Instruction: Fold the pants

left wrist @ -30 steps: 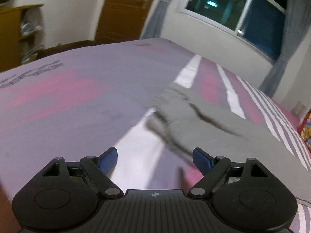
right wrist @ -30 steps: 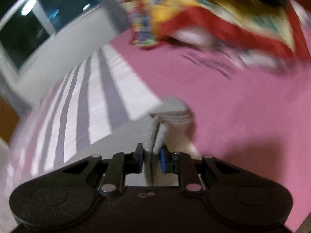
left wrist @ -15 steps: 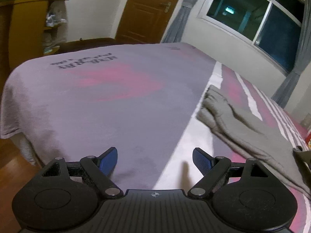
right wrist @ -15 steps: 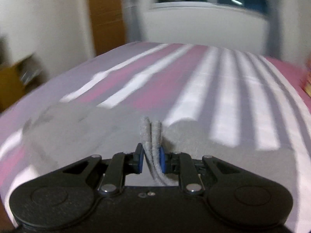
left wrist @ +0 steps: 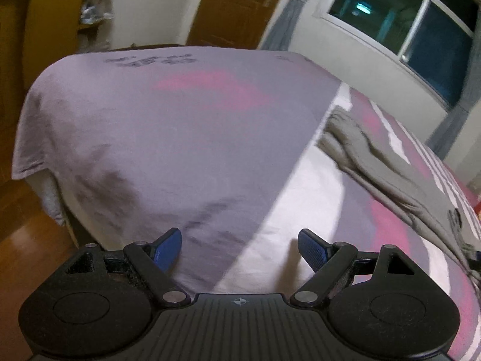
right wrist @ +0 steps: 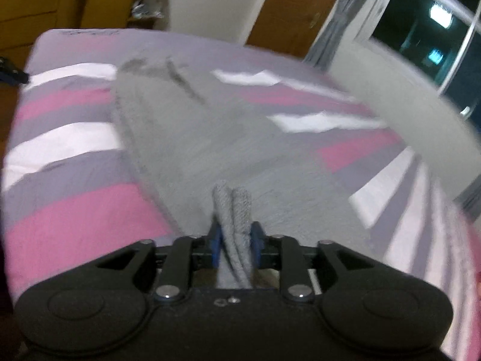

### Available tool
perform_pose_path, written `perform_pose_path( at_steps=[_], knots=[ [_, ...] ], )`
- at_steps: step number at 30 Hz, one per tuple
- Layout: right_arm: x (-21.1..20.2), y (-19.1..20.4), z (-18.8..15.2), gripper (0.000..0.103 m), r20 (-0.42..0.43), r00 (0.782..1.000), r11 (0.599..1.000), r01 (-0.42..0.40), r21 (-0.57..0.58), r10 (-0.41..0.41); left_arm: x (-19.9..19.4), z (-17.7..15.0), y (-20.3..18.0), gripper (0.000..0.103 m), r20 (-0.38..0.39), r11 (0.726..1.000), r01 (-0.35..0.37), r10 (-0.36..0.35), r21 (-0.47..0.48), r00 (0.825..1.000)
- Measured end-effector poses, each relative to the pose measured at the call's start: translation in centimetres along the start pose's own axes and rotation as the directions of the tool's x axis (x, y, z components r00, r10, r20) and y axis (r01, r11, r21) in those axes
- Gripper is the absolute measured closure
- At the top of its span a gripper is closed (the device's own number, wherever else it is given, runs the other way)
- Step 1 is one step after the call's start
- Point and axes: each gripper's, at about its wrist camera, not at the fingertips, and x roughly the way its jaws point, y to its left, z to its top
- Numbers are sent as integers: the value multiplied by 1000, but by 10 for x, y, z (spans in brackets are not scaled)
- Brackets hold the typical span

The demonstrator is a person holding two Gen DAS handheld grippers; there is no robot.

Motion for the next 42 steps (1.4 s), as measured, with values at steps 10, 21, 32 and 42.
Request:
perform_pose_path(
  at_steps=[10,21,32,42],
  knots=[
    [-94,-36,-61,78,177,964,889,99,446,-196,26,32,-155,19,-53,911,401,-397,99,916],
    [-115,-93,-139,74,-27,927,649,283,706,-375,141,8,-321,41,-433,803,574,-581,-161,690],
    [-102,-104,-153,72,-53,941,599,256,758,-335,152,-23,-331,85,-414,763,602,-639,-234,649],
    [-109,-99,-158,71,-36,939,608,250,753,-342,123,-22,-314,70,-328,792,603,-597,-95,732]
  ],
)
